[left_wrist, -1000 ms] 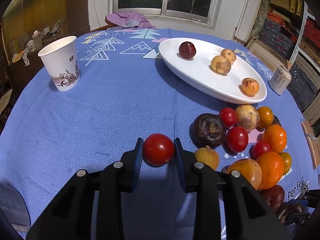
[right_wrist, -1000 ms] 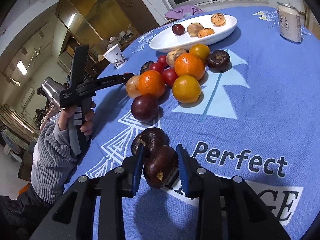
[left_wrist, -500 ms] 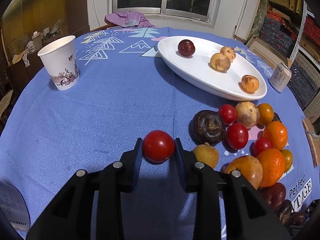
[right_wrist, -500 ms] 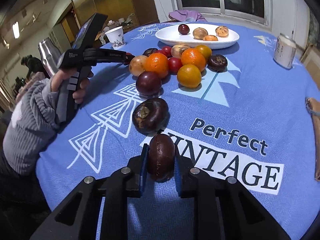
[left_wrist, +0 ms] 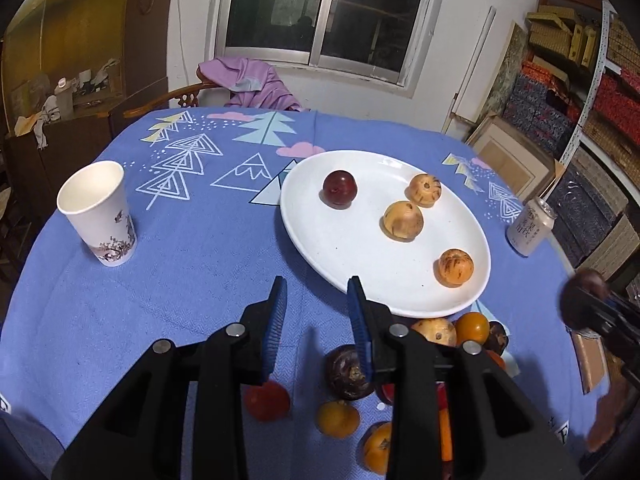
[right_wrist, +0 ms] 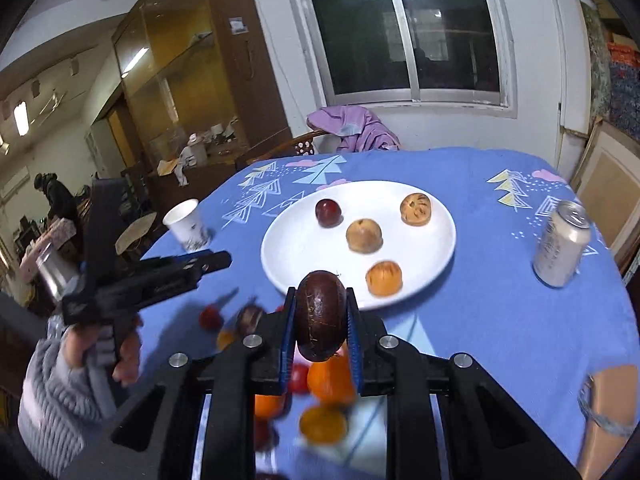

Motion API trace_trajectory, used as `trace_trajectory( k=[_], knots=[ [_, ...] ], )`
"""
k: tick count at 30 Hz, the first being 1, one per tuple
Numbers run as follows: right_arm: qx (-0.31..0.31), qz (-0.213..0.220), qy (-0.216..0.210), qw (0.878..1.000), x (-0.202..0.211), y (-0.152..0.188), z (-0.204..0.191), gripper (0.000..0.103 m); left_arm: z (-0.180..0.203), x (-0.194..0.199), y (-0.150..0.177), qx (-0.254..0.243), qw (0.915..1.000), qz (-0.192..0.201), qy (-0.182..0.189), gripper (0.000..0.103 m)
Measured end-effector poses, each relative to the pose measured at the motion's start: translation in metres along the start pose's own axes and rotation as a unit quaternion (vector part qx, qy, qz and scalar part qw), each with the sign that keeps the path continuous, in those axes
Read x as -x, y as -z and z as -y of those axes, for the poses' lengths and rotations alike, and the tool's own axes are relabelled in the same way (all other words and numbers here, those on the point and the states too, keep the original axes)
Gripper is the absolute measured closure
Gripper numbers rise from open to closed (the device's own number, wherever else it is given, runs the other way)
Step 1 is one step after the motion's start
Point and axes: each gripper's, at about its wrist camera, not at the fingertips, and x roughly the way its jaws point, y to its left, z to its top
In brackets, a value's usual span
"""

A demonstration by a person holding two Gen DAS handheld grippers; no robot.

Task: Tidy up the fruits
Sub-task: 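Carry the dark brown fruit toward the white plate with the right tool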

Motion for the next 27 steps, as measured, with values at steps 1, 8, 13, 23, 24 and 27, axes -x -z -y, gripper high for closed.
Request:
trace_trajectory(
  k=[1, 8, 13, 23, 24, 27],
  knots=[
    [-0.012, 0.001, -0.010, 1.000, -0.005, 0.000, 0.004, 0.081, -0.001, 0.003, 0.006, -0.011, 0.9999, -0.007, -0.006, 0.072],
    [-0.035, -0.015, -0.046, 0.998, -0.017, 0.005, 0.012, 0.081, -0.025, -0.013, 0.057, -0.034, 0.9974, -0.050, -0.039, 0.061],
    [-0.048, -0.006, -0.047, 0.998, -0.008, 0.008, 0.018, 0.081, -0.012, -0.019, 0.065, -0.059, 0.9962, -0.055, -0.033, 0.062],
    [-0.064, -0.003, -0.047, 0.997, -0.004, 0.008, 0.028, 0.081, -0.007, -0.020, 0.075, -0.066, 0.9965, -0.049, -0.013, 0.075],
    [-0.067, -0.004, -0.045, 0.997, -0.005, 0.008, 0.030, 0.081, -0.006, -0.019, 0.075, -0.069, 0.9964, -0.047, -0.014, 0.075],
    [-0.074, -0.001, -0.038, 0.997, -0.005, 0.007, 0.037, 0.080, -0.002, -0.013, 0.071, -0.064, 0.9972, -0.037, -0.002, 0.075]
  ],
)
